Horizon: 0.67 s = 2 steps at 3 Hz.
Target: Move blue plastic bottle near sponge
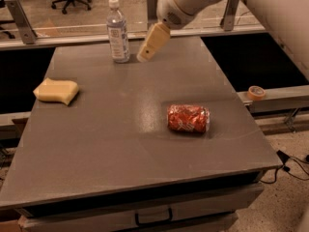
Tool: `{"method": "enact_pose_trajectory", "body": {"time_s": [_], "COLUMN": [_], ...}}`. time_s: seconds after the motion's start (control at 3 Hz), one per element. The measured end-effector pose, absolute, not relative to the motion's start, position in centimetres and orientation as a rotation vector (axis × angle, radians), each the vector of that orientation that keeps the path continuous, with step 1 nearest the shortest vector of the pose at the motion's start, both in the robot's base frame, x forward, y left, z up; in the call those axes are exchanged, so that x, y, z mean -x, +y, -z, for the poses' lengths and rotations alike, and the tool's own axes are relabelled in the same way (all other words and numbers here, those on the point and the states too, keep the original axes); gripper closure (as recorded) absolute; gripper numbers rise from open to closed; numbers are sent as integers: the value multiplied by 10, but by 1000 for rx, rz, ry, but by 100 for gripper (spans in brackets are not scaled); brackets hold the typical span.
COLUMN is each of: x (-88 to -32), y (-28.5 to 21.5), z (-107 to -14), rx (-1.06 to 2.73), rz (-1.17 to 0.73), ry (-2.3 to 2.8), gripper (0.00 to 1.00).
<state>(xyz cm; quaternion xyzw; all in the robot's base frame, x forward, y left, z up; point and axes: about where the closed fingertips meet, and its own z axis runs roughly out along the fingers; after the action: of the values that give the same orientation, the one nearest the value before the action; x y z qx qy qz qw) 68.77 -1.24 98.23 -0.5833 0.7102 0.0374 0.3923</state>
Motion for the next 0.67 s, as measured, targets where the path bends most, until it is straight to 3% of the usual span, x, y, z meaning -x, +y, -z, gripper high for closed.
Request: {"method": "enact_pose_trajectory", "body": {"time_s": [0.67], "x": [-702], "y": [0], "z": [-981], "rx": [1426], "rz": [-124], "ry": [1786], "gripper": [0]}}
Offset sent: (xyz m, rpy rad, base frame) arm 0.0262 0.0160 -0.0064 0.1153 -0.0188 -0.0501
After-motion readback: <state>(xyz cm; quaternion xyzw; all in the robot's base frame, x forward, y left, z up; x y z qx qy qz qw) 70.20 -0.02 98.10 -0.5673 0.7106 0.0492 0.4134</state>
